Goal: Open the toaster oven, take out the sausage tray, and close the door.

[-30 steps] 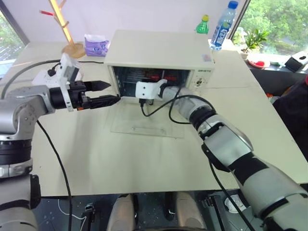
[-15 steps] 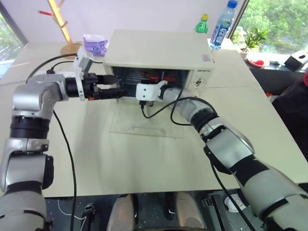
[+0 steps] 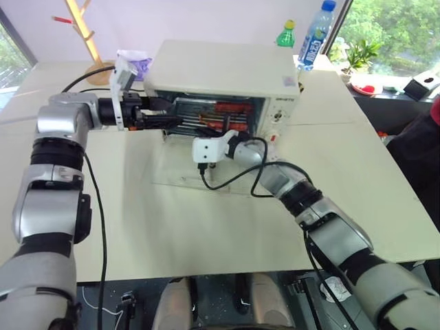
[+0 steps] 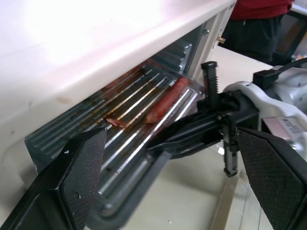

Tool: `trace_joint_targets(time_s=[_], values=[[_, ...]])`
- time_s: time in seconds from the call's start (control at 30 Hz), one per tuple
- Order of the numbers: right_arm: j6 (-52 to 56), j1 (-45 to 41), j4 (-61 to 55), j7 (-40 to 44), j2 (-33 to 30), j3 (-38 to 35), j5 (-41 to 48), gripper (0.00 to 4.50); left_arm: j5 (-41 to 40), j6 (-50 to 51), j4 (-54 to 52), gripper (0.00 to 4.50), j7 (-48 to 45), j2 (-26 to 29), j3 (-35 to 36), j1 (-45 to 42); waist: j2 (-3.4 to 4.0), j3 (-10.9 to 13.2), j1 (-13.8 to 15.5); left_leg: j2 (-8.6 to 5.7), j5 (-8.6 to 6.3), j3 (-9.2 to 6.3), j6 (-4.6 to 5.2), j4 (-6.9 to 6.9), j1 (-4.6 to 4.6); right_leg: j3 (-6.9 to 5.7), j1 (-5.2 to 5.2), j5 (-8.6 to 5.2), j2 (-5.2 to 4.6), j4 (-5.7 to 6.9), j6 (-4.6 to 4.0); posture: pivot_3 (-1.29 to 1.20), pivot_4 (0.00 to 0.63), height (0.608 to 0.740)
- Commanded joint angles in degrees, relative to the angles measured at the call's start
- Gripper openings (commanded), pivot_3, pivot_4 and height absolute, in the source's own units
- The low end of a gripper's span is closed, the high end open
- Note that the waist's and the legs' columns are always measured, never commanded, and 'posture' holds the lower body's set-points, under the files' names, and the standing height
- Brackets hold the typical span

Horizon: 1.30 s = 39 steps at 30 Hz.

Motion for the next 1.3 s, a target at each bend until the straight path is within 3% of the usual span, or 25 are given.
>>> trace_joint_targets(time_s=[0.03, 0.2, 0.77, 1.13, 1.3], values=[[0.56, 1.84, -9.25, 0.84, -1.37, -2.03, -0.04, 0.02, 0.52, 1.07, -1.86, 4.5, -1.75, 1.19, 0.67, -0.13, -0.01, 0.0, 0.1, 0.0, -0.01, 0.0, 0.01, 0.0, 0.0, 0.0, 0.0, 0.0, 0.0, 0.0, 0.0, 0.0, 0.15, 0.722], [1.8, 3.98, -11.49, 1.87, -2.29, -2.68, 0.18, 0.02, 0.05, 3.15, -6.34, 4.5, -3.72, 2.36, 1.33, 2.27, -0.02, 0.01, 0.65, 0.0, 0.0, 0.02, -0.01, -0.01, -0.04, 0.0, -0.01, 0.0, 0.0, -0.05, 0.0, 0.0, 0.15, 0.722], [1.03, 2.21, -5.17, 1.35, -1.66, -3.17, 0.58, 0.02, 1.41, 2.0, -4.16, 4.5, -1.83, 0.35, 1.55, 0.25, -0.06, 0.03, 1.0, 0.0, -0.04, -0.01, 0.07, 0.04, -0.04, -0.01, 0.0, 0.0, 0.01, -0.05, 0.0, 0.0, 0.15, 0.722], [3.39, 12.37, -26.4, 8.27, -7.0, -5.34, 1.65, 0.02, 3.65, -1.79, 3.93, 4.5, -0.44, -1.74, 2.12, -3.59, -0.07, 0.02, 2.3, -0.06, -0.05, -0.04, 0.09, 0.07, -0.04, -0.01, 0.05, 0.0, -0.02, -0.06, 0.01, 0.0, 0.15, 0.722], [2.18, 17.53, -34.62, 9.87, -10.78, -6.65, 1.49, 0.02, 2.11, 1.88, 0.8, 4.5, -3.91, -0.46, 2.44, -2.15, -0.11, 0.05, 2.41, -0.07, -0.06, -0.05, 0.1, 0.07, -0.06, -0.02, 0.06, 0.0, -0.01, -0.11, 0.01, 0.0, 0.15, 0.722]])
